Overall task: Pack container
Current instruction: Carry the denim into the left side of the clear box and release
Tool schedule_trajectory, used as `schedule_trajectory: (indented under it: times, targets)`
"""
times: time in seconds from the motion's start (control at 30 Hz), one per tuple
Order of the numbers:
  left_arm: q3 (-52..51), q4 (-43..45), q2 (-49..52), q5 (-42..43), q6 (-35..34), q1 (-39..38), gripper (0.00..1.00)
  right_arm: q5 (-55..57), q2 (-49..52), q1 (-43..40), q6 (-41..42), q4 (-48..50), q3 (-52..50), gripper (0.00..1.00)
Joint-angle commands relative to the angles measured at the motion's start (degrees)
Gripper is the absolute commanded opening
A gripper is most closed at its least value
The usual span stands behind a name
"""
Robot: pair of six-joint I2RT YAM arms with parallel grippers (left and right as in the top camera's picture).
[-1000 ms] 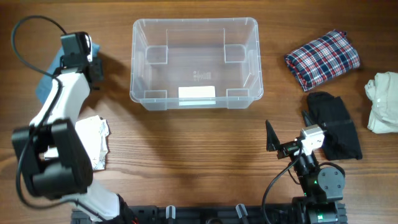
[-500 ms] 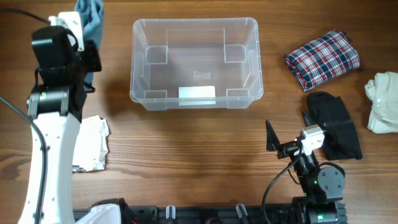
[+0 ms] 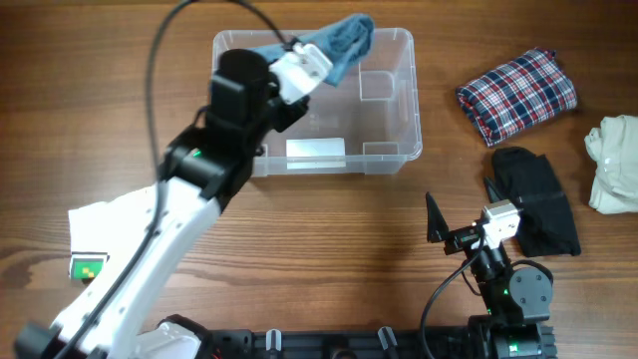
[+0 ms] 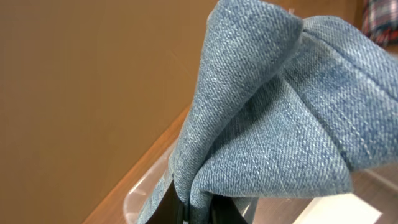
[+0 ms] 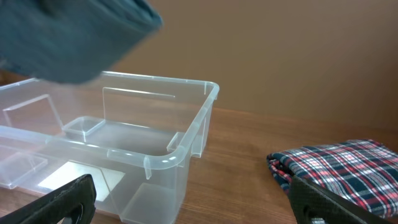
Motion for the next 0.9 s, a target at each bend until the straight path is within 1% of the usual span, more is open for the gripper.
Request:
schedule_trajectory:
  times: [0.0, 0.03, 0.2, 0.43, 0.5, 0.57, 0.6, 0.63, 0.67, 0.7, 0.73, 0.77, 0.87]
  targets:
    - [2.7, 5.2, 5.8, -6.5, 6.8, -1.9, 0.04, 0.8, -0.5, 0.2, -1.0, 0.2, -0.1, 1.00]
    - [2.7, 7.6, 9.2, -9.4, 9.9, -2.6, 0.04, 0.8, -0.5, 0.2, -1.0, 0.2, -0.1, 1.00]
    - [2.7, 11.1, 15.3, -15.1, 16.6, -3.3, 0.04, 0.8, -0.5, 0.2, -1.0, 0.2, -0.1, 1.00]
    - [2.7, 12.6, 18.6, -15.1, 26.6, -3.3, 0.04, 0.8, -0.5, 0.2, -1.0, 0.2, -0.1, 1.00]
    - [2.7, 12.8, 20.7, -15.1, 28.0, -3.2, 0.04, 0.8, -0.5, 0.2, -1.0, 0.2, -0.1, 1.00]
    - [2.7, 13.0, 22.5, -15.1, 27.9, -3.1, 0.04, 0.8, -0.5, 0.2, -1.0, 0.2, -0.1, 1.00]
    - [2.7, 13.0, 22.9, -15.1, 27.9, -3.1, 0.07, 0.8, -0.5, 0.2, -1.0, 0.2, -0.1, 1.00]
    - [2.7, 12.8, 23.2, -15.1, 27.9, -3.1, 0.39, 0.8, -0.5, 0.2, -1.0, 0.2, -0.1, 1.00]
    - [2.7, 12.8, 23.2, -15.2, 27.7, -3.3, 0.54, 0.8, -0.5, 0.2, -1.0, 0.2, -0.1, 1.00]
    - [2.7, 12.8, 23.1, -15.5, 27.6, -3.4, 0.61, 0.8, -0.5, 0.2, -1.0, 0.2, -0.1, 1.00]
    - [2.7, 12.8, 23.1, -16.8, 27.4, -3.7, 0.76, 0.8, -0.5, 0.2, -1.0, 0.2, -0.1, 1.00]
    - [2.7, 12.7, 23.1, -19.1, 26.8, -4.2, 0.84, 0.8, -0.5, 0.2, -1.0, 0.2, -0.1, 1.00]
    - [2.7, 12.5, 22.6, -26.0, 21.5, -7.3, 0.89, 0.8, -0.5, 0.2, -1.0, 0.2, -0.1, 1.00]
